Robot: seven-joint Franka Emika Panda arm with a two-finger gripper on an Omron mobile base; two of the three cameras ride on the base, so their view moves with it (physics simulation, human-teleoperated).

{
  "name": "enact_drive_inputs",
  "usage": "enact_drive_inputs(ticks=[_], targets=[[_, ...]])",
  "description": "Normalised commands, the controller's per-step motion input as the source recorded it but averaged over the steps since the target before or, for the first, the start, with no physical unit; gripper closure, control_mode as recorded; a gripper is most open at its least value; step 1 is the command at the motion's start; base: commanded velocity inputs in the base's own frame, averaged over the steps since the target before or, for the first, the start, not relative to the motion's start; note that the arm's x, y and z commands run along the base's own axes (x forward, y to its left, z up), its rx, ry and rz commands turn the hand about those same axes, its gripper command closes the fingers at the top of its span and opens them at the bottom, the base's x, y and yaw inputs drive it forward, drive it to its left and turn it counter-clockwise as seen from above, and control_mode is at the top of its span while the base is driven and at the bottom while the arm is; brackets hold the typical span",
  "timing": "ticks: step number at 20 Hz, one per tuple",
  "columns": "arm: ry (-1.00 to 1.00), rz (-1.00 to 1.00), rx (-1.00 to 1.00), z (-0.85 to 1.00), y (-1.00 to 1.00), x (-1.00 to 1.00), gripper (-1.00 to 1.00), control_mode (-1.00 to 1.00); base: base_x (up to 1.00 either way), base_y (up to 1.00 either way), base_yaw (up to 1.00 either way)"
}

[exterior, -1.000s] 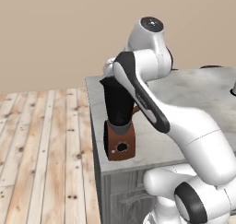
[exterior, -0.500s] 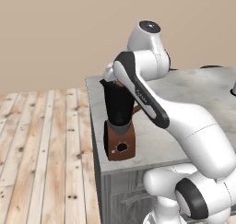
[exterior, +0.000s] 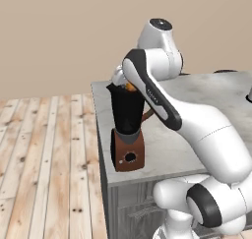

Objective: Open the blender lid, put the peach in the blender, close the lid, and start the blender.

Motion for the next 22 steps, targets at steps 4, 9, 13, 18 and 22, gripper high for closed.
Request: enact_drive_inputs(ticks=[4, 9, 13, 18, 22], targets=[[-0.02, 0.0, 0.0, -0.3, 0.0, 0.12, 1.0, -1.0, 0.0, 0.0, 0.0], [0.0, 0.0, 0.0, -0.57, 0.0, 0.05, 1.0, -1.0, 0.0, 0.0, 0.0], [0.05, 0.0, -0.02, -0.68, 0.0, 0.0, 1.0, -1.0, 0.0, 0.0, 0.0], [0.04, 0.0, -0.04, -0.64, 0.0, 0.0, -1.0, -1.0, 0.0, 0.0, 0.0], [0.0, 0.0, 0.0, -0.43, 0.0, 0.0, -1.0, -1.0, 0.0, 0.0, 0.0]])
